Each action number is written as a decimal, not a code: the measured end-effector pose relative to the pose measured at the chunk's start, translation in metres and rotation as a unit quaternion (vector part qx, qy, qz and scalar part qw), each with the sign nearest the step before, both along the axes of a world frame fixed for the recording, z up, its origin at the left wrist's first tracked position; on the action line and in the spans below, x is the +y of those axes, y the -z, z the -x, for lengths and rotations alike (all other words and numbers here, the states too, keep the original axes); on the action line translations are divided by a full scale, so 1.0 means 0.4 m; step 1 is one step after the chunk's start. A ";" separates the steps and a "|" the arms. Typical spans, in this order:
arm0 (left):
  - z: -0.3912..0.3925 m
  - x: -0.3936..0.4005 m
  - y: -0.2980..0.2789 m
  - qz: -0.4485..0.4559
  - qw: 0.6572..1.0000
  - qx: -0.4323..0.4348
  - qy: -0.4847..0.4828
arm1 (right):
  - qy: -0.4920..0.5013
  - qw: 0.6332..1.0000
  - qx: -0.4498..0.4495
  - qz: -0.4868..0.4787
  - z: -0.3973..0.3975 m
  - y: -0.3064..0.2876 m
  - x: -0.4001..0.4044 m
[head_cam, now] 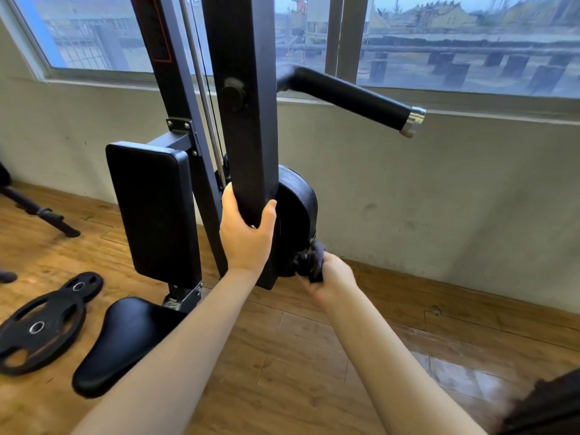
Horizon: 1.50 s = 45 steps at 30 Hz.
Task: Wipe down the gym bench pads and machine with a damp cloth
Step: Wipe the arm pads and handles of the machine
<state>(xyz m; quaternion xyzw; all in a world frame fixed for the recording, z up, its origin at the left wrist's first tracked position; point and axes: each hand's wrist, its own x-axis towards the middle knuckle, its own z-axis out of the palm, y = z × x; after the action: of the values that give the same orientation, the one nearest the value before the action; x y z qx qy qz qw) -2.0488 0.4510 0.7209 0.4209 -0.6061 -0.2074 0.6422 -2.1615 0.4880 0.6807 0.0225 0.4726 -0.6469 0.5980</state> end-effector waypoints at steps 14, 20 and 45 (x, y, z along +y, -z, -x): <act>0.012 0.024 -0.003 -0.016 1.000 0.007 0.024 | 0.165 0.410 0.876 0.195 -0.028 0.085 -0.025; 0.004 0.023 -0.004 -0.022 0.999 0.008 0.030 | 0.065 0.486 0.859 0.145 -0.021 0.195 0.026; 0.001 0.014 0.007 -0.002 1.000 -0.009 0.017 | 0.007 0.994 -0.029 -0.101 -0.015 0.067 -0.030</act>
<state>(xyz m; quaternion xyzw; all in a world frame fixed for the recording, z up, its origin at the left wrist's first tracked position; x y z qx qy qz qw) -2.0493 0.4566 0.7181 0.4136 -0.6183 -0.2159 0.6325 -2.1556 0.4761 0.6538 0.1046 0.5175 -0.5993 0.6017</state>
